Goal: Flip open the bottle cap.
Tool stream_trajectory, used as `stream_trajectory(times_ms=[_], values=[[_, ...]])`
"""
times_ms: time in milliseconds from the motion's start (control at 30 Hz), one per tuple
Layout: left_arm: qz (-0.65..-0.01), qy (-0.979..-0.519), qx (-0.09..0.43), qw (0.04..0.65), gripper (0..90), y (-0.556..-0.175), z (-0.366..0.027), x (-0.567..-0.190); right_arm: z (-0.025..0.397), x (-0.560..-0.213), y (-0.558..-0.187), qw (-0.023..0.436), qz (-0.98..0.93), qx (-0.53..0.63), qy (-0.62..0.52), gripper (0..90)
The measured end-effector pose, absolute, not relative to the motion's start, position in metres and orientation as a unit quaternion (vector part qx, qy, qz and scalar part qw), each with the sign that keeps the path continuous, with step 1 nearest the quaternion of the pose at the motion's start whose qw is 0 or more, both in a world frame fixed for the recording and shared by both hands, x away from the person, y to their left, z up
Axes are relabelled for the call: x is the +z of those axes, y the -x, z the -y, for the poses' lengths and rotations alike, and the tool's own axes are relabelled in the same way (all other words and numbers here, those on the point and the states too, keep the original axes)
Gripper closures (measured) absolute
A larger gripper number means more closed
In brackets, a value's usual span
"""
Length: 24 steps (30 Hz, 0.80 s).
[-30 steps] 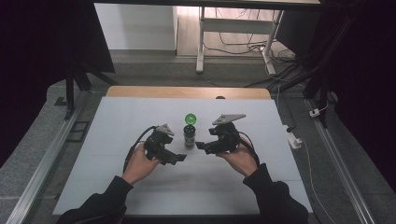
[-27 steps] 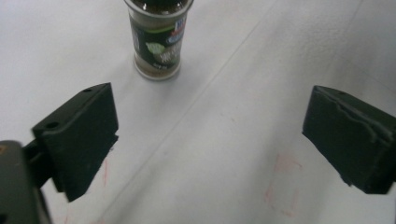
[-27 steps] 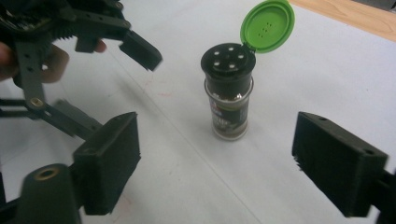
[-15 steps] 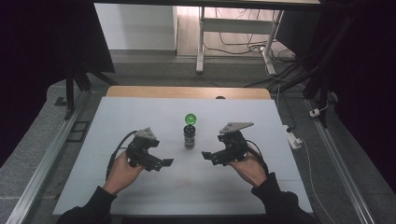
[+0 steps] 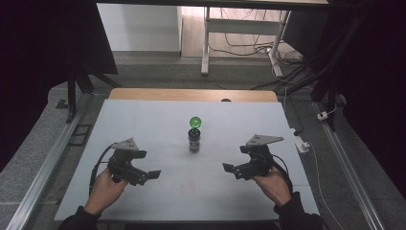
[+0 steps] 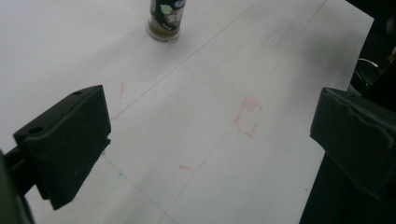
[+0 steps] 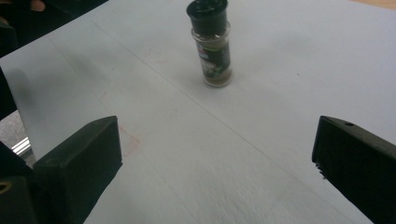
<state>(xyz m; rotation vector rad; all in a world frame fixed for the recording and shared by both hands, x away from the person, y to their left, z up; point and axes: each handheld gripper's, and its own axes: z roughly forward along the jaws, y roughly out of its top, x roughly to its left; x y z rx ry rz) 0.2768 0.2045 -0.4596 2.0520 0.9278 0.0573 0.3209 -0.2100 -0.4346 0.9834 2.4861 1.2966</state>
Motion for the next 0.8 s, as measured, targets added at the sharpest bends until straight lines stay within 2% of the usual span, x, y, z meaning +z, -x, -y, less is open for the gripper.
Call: stream_trajectory(times_ms=[500, 800], values=[[-0.422, -0.78, 0.06, 0.458, 0.0, -0.231, -0.263, -0.461, 0.272, -0.438, -0.292, 0.134, -0.805, 0.436, -0.38, 0.0], [-0.451, -0.768, 0.086, 0.448, 0.0, -0.205, -0.287, -0.466, 0.305, -0.445, -0.275, 0.15, -0.785, 0.427, -0.423, 0.0]])
